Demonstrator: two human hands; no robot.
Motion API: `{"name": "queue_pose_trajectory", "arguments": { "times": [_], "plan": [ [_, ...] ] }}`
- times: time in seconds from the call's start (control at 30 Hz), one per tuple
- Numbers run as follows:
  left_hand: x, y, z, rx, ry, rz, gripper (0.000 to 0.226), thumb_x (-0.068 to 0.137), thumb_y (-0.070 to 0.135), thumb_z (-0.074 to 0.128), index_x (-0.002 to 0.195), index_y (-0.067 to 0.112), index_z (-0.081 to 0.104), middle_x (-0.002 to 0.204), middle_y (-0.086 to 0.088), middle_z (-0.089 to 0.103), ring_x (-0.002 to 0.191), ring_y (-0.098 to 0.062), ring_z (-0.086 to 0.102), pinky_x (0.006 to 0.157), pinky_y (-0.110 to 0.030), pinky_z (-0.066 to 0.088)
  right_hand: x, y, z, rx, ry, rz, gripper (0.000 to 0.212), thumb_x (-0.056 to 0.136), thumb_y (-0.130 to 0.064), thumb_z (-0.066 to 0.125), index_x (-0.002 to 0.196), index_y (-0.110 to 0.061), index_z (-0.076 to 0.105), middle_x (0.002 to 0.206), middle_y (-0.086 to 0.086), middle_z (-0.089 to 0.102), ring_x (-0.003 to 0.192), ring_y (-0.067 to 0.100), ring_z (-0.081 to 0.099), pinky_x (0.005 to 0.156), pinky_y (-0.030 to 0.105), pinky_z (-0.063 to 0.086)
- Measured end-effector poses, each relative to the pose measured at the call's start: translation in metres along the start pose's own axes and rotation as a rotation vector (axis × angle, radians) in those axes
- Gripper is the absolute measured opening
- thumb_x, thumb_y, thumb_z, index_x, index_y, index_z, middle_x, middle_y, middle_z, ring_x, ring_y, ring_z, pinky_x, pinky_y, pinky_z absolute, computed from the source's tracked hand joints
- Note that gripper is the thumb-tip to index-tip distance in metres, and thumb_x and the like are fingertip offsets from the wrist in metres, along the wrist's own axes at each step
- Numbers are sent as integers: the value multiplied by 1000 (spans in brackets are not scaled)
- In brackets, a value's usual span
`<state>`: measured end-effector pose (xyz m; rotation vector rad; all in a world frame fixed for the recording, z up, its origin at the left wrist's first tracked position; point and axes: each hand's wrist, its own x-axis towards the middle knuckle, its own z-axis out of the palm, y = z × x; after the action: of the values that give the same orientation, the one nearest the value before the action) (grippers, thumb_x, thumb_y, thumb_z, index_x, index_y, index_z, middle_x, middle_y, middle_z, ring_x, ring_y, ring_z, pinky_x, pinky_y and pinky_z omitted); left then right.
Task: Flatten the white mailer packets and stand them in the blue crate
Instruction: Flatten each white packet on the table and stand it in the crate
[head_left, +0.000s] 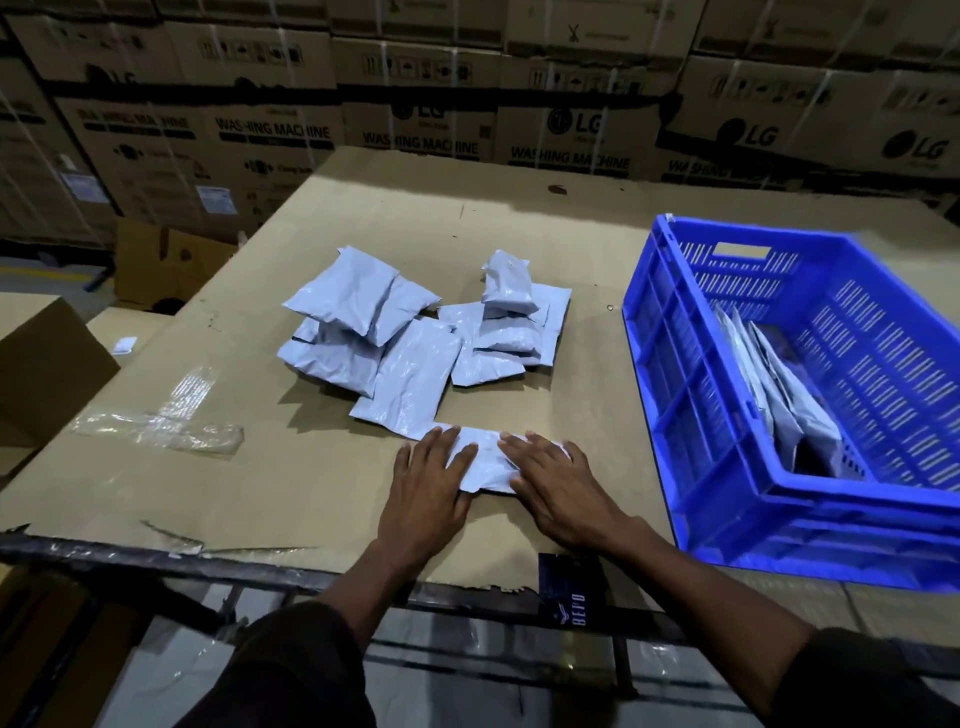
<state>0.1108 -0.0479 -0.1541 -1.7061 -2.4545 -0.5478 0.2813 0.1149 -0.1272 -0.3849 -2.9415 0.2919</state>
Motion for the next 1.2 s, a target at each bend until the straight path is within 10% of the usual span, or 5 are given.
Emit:
{"name": "queue_pose_trajectory", "arguments": {
  "times": [0.3, 0.57, 0.8, 0.93, 1.2],
  "plan": [
    [-1, 1, -2, -41, 93, -34, 61, 80, 11, 61, 139, 24, 51, 147, -16, 52, 135, -38, 47, 102, -56, 47, -18, 1, -2, -342, 164, -573, 24, 105, -28, 48, 120, -31, 67, 154, -13, 44, 150, 40, 20, 107, 77, 18],
    [-4, 14, -14, 27, 279, -200, 87, 92, 39, 61, 164, 19, 17, 170, -21, 7, 156, -41, 14, 112, -73, 23, 11, -11, -43, -57, 305, -283, 11, 94, -20, 63, 99, -21, 72, 130, -10, 65, 95, 28, 63, 65, 37, 54],
    [-7, 12, -13, 59, 299, -14, 67, 103, 36, 42, 163, 12, 25, 171, -13, 13, 158, -33, 13, 118, -70, 17, 31, -12, -87, 726, -34, 124, 51, 74, 10, 46, 106, -13, 78, 108, -6, 76, 104, 10, 70, 95, 31, 54],
    [-3, 5, -3, 21, 128, 21, 58, 104, 38, 35, 157, 14, 41, 170, -7, 24, 157, -26, 22, 117, -56, 32, 38, -4, -98, 671, -235, 165, 51, 76, 13, 51, 106, -17, 79, 107, -10, 76, 97, 2, 68, 82, 16, 48],
    [1, 7, -1, 82, -69, -40, 58, 105, 43, 24, 148, 17, 54, 160, -6, 45, 149, -24, 39, 111, -50, 42, 15, -3, -37, -172, -53, -148, 47, 101, -44, 38, 142, -25, 52, 154, -4, 45, 145, 25, 35, 112, 55, 30]
  ]
}}
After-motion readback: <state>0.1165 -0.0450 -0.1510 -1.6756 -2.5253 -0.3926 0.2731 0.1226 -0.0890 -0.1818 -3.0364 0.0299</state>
